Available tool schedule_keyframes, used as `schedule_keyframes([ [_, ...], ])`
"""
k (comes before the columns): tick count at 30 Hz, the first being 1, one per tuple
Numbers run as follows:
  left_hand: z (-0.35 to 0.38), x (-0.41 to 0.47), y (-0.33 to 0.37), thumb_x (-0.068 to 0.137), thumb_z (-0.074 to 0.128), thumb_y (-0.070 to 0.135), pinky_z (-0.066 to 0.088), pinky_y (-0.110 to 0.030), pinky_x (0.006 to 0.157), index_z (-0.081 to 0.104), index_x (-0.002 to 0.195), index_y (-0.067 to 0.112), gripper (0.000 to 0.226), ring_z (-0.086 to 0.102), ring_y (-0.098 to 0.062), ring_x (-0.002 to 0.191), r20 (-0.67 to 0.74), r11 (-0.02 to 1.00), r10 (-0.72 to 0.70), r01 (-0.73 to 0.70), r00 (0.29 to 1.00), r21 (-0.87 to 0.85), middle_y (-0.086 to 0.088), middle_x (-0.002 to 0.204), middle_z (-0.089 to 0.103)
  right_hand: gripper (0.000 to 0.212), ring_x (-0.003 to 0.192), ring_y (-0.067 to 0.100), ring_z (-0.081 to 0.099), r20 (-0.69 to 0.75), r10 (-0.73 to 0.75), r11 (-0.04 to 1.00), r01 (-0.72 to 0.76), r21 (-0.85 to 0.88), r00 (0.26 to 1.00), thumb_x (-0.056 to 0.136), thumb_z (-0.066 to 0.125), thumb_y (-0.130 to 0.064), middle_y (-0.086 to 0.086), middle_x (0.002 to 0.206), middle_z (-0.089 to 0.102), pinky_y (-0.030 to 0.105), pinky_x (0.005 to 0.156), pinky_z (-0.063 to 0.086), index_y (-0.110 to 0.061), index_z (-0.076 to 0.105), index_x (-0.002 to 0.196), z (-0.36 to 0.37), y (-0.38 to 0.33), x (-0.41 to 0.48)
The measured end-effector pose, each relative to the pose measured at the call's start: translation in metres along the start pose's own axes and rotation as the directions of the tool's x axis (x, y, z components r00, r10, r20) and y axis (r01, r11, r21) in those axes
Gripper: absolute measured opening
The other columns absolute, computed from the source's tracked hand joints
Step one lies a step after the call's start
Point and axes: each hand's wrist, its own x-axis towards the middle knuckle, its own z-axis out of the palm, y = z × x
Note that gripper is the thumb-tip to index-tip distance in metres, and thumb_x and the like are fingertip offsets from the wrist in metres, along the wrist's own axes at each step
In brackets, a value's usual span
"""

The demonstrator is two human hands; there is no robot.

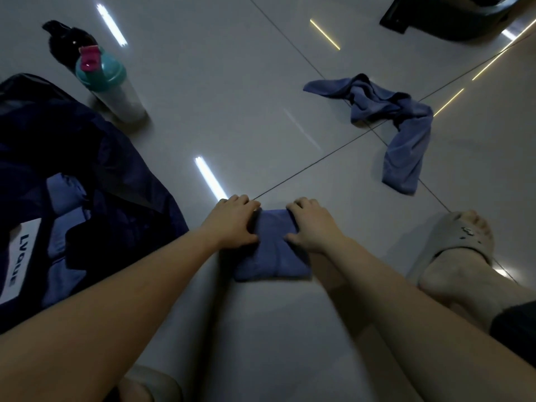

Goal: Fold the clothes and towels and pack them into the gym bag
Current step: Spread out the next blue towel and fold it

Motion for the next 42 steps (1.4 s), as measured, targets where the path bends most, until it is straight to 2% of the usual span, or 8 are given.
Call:
schedule_keyframes([
  [7,0.003,0.003,0.006,0.069,0.080,0.056,0.043,-0.034,0.076,0.058,0.093,0.027,0.044,0.059,-0.024,0.096,0.078,0.989,-0.139,0.142,0.987,-0.039,0.002,0.096,0.052,0.043,0.100,0.032,0.054,0.105,0.025,0.998,-0.032,0.062,0.994,0.073,0.072,-0.032,0.008,0.110,0.049,0.035,0.074,0.041,-0.020,0.056,0.111,-0.001,-0.010,0.019],
  [12,-0.015,-0.010,0.000,0.071,0.082,0.030,0.037,-0.024,0.057,0.052,0.080,0.029,0.031,0.057,-0.018,0.080,0.109,0.921,-0.109,0.142,0.988,-0.363,0.010,0.081,0.056,0.026,0.079,0.029,0.058,0.111,-0.003,0.942,-0.034,0.334,0.994,0.071,0.074,-0.019,0.005,0.088,0.056,0.032,0.056,0.039,-0.018,0.051,0.083,-0.024,-0.007,0.008],
  [16,-0.054,-0.017,-0.002,0.075,0.070,0.015,0.044,-0.029,0.061,0.049,0.089,0.029,0.029,0.059,-0.019,0.076,-0.125,0.875,-0.112,0.039,0.986,-0.482,0.008,0.082,0.063,0.026,0.075,0.029,0.057,-0.108,0.016,0.897,0.034,0.441,0.994,0.070,0.068,-0.012,0.001,0.077,0.060,0.039,0.062,0.044,-0.019,0.047,0.082,-0.058,-0.005,-0.001],
  [20,-0.058,-0.028,0.002,0.078,0.073,0.015,0.048,-0.032,0.075,0.055,0.126,0.023,0.052,0.061,-0.017,0.085,-0.459,0.951,-0.051,-0.098,0.887,-0.294,0.007,0.101,0.070,0.042,0.087,0.023,0.064,-0.348,0.016,0.885,0.149,0.442,0.937,0.076,0.070,-0.012,0.000,0.101,0.072,0.035,0.075,0.051,-0.023,0.060,0.116,-0.064,-0.012,-0.013],
  [22,-0.042,-0.036,0.003,0.073,0.075,0.010,0.043,-0.033,0.072,0.064,0.116,0.016,0.045,0.060,-0.025,0.083,-0.553,0.975,0.055,-0.165,0.832,-0.151,-0.001,0.095,0.068,0.039,0.089,0.026,0.065,-0.401,-0.024,0.916,0.181,0.358,0.916,0.075,0.071,-0.013,0.002,0.100,0.072,0.034,0.075,0.049,-0.021,0.068,0.113,-0.054,-0.018,-0.020],
  [28,0.020,-0.076,0.001,0.055,0.082,0.016,0.047,-0.036,0.076,0.061,0.094,0.016,0.044,0.056,-0.028,0.090,-0.413,0.979,0.193,-0.200,0.890,0.026,-0.005,0.099,0.062,0.029,0.077,0.038,0.058,-0.339,-0.260,0.964,0.266,-0.031,0.904,0.063,0.072,-0.012,0.009,0.085,0.062,0.039,0.067,0.044,-0.016,0.052,0.083,0.007,-0.023,-0.059],
  [34,0.033,-0.091,0.001,0.071,0.067,0.031,0.048,-0.038,0.076,0.047,0.093,0.027,0.030,0.058,-0.026,0.090,-0.203,0.994,0.108,-0.111,0.973,-0.004,0.002,0.096,0.063,0.030,0.090,0.030,0.060,-0.227,-0.312,0.945,0.276,-0.177,0.923,0.066,0.068,-0.021,0.003,0.092,0.065,0.039,0.080,0.049,-0.019,0.054,0.092,0.039,-0.020,-0.077],
  [42,0.025,-0.091,0.001,0.088,0.063,0.048,0.052,-0.037,0.075,0.063,0.091,0.024,0.024,0.063,-0.021,0.081,-0.156,0.875,-0.257,0.161,0.954,-0.456,0.004,0.082,0.068,0.033,0.088,0.036,0.063,-0.164,-0.005,0.967,0.046,0.252,0.987,0.081,0.053,-0.045,0.010,0.094,0.069,0.040,0.078,0.048,-0.025,0.070,0.100,0.021,-0.010,-0.062],
])
